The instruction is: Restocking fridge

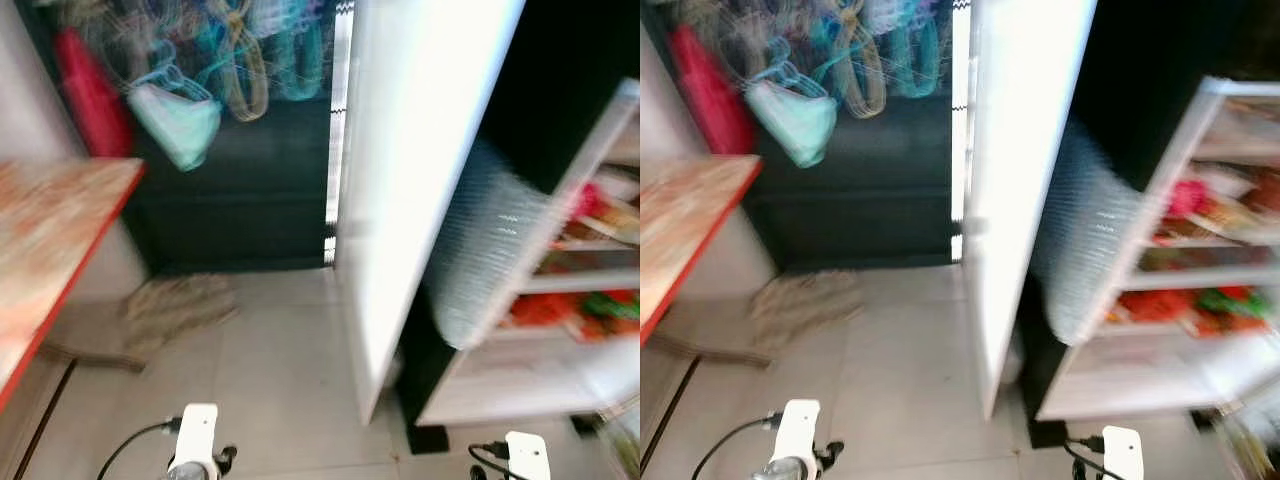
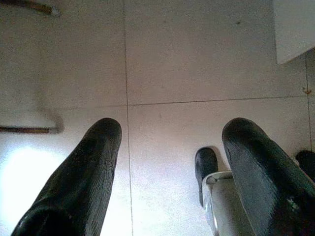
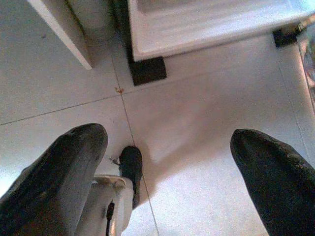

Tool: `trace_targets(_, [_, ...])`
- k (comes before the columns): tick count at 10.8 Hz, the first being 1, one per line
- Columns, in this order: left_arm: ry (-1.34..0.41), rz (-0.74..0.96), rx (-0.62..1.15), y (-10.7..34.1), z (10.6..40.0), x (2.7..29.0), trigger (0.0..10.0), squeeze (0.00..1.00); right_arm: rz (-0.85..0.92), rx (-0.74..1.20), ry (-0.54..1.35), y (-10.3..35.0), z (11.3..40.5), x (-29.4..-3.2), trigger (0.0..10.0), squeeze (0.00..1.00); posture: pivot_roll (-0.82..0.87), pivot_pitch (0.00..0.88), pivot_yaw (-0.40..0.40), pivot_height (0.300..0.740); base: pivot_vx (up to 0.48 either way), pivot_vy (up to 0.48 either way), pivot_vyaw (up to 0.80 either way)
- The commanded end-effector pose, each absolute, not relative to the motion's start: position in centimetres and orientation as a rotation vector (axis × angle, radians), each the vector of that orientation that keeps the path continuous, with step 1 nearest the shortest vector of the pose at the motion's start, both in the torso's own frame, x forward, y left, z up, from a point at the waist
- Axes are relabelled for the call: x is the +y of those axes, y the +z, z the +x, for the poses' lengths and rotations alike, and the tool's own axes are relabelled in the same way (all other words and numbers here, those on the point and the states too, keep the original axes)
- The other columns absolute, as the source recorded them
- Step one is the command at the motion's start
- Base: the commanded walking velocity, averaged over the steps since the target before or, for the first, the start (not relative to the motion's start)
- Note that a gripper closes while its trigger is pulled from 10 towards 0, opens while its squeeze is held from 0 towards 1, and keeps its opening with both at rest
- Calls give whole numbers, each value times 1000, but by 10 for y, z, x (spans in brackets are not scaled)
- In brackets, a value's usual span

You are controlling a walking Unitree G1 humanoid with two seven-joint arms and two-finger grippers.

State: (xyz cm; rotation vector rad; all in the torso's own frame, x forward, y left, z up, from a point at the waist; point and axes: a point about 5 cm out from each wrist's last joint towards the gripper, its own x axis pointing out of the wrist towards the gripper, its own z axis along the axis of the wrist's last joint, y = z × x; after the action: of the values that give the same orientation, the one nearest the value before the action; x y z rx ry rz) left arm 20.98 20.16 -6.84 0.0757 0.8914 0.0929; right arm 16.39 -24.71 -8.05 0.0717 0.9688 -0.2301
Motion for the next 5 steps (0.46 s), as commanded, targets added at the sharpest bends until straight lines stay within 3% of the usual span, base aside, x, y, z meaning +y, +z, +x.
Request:
trace_targets(1, [68, 93, 906, -69, 210, 200, 10000, 0, 69, 987, -246, -82, 159, -251, 10000, 0, 80, 0, 7, 740, 0, 0, -788])
trace_targets(5, [56, 110, 910, -69, 209, 201, 10000, 0, 83, 992, -246, -83, 157, -250, 10000, 0, 69, 0, 19, 740, 0, 0, -788])
